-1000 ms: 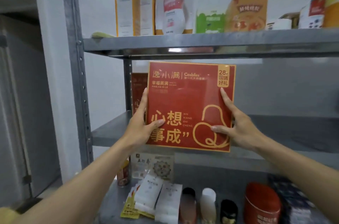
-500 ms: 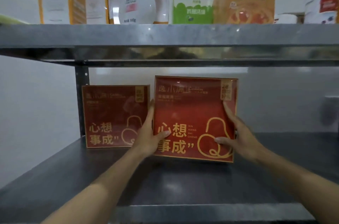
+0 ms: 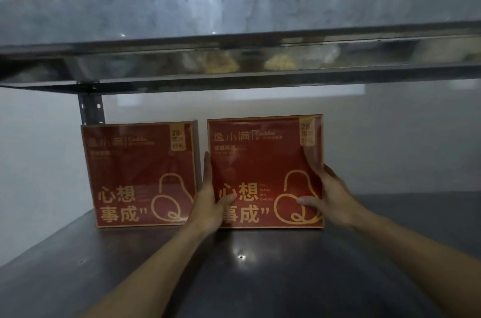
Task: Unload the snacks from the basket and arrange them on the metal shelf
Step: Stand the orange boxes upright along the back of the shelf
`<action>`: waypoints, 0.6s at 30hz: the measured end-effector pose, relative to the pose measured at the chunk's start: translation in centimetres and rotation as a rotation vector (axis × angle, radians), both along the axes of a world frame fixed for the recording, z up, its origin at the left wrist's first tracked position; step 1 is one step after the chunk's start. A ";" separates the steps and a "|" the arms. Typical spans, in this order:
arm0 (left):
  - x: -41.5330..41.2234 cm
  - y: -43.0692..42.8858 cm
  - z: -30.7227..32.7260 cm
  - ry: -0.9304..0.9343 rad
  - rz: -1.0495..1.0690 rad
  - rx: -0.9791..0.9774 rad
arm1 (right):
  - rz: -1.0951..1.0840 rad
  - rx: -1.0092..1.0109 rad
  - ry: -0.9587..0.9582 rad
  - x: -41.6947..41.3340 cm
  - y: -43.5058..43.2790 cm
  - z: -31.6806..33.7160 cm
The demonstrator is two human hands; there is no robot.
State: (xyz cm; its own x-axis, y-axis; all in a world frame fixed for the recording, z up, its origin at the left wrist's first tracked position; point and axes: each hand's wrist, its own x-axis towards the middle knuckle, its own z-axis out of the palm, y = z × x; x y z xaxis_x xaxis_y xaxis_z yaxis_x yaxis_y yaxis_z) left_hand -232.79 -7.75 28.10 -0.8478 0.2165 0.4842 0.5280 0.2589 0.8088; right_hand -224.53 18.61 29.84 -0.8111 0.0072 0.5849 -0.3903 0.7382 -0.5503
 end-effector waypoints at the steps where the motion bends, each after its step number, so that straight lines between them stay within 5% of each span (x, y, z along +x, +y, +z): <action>1: -0.2 0.2 0.0 0.001 0.012 -0.004 | -0.011 0.019 0.013 -0.4 0.1 0.0; 18: -1.9 0.4 -0.4 0.140 0.092 -0.080 | -0.034 0.166 -0.011 -2.8 0.8 -0.2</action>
State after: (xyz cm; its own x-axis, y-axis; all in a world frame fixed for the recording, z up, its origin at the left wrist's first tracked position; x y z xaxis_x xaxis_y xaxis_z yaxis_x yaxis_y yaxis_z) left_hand -234.73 -7.36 27.69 -0.7912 0.1837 0.5833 0.6052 0.3723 0.7037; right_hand -227.35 19.44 29.63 -0.8183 -0.0616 0.5715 -0.3584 0.8320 -0.4235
